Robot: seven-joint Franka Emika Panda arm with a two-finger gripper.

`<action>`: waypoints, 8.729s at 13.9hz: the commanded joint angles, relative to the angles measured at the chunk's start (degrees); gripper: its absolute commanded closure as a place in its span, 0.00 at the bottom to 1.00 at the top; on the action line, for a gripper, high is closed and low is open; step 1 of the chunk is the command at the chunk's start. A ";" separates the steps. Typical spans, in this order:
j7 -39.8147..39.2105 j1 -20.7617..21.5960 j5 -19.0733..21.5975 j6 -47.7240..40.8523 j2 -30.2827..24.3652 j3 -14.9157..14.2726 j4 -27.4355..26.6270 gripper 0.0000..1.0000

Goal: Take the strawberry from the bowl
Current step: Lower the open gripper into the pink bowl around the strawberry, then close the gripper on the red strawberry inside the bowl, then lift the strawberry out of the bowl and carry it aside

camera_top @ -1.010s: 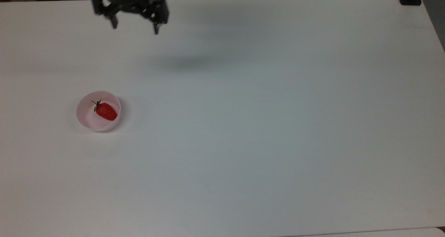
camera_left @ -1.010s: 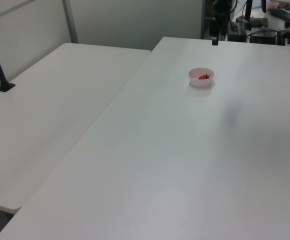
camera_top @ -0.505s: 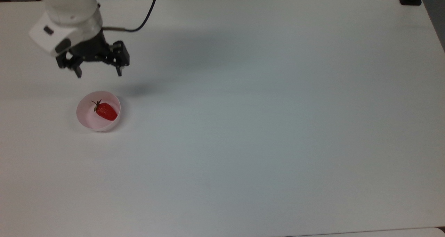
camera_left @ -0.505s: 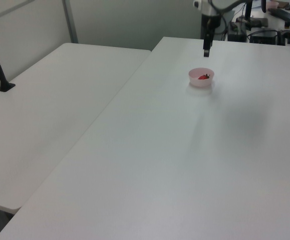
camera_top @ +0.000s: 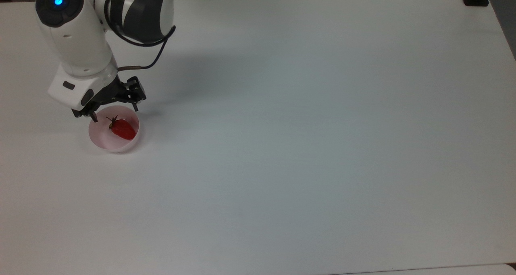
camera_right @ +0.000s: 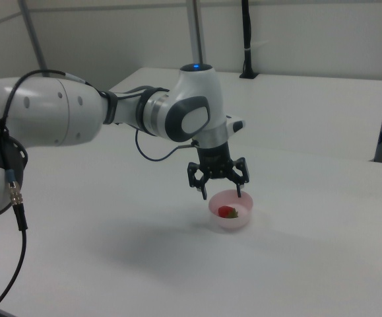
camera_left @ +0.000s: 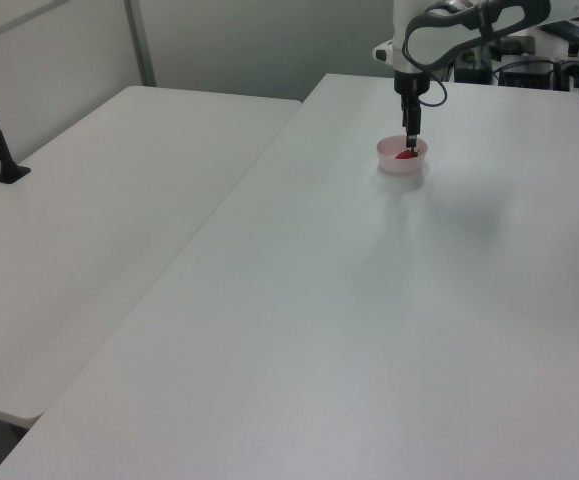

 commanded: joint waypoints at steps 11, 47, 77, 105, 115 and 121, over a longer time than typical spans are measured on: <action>-7.93 -2.04 0.63 5.20 4.44 0.38 0.59 0.19; -1.60 -0.55 0.20 3.53 4.35 0.73 0.07 0.16; -11.36 0.24 -2.62 1.26 3.30 0.73 0.59 0.39; -8.82 -0.90 -2.79 0.81 3.91 0.12 -0.20 0.58; -4.76 -1.94 -0.51 -4.46 -1.62 -0.15 0.24 0.58; -11.43 -12.13 -1.39 -3.50 -1.36 -0.24 0.42 0.57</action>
